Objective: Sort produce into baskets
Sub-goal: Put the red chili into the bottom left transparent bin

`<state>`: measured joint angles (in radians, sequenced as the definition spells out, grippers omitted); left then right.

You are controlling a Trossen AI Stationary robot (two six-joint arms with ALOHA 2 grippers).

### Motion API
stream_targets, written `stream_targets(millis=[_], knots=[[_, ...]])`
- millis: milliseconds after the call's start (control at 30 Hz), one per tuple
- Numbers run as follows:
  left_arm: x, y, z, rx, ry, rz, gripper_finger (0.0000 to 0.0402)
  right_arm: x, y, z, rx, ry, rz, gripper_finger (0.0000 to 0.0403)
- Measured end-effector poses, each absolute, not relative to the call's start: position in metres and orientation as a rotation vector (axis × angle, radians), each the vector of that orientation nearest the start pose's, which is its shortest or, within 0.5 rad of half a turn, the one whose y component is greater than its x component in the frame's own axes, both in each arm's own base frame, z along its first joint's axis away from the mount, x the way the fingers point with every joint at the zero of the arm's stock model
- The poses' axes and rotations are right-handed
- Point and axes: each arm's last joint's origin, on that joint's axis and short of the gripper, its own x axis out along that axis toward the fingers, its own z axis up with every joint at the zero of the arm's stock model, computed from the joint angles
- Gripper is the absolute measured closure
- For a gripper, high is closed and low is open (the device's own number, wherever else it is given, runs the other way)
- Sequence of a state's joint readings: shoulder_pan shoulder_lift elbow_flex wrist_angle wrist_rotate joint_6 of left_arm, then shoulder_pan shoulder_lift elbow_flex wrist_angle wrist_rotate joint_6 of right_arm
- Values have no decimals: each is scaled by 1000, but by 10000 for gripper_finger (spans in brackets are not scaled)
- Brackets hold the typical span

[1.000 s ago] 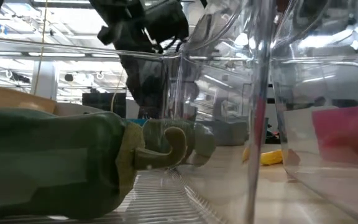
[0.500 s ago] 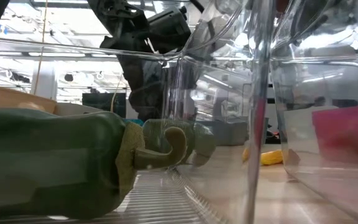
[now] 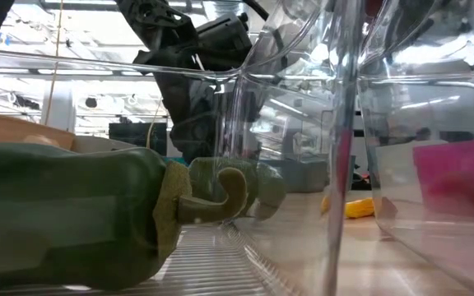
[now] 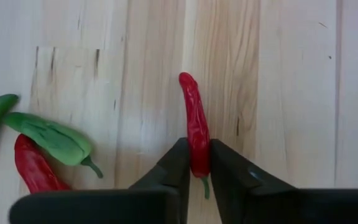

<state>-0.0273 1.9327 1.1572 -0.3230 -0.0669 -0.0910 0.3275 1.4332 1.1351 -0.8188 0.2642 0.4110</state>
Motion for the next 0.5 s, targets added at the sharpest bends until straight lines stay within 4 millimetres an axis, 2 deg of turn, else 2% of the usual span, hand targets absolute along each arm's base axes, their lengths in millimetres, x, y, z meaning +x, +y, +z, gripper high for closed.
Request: stream_targets(millis=[133, 333, 500], knots=[[374, -8, 136, -30, 1093, 85, 379, 265, 82, 264, 46, 1051, -162, 175], [375, -8, 141, -18, 1111, 78, 384, 265, 82, 264, 46, 1051, -161, 175], [386, -9, 179, 54, 1164, 33, 384, 266, 82, 265, 47, 1048, -161, 175]])
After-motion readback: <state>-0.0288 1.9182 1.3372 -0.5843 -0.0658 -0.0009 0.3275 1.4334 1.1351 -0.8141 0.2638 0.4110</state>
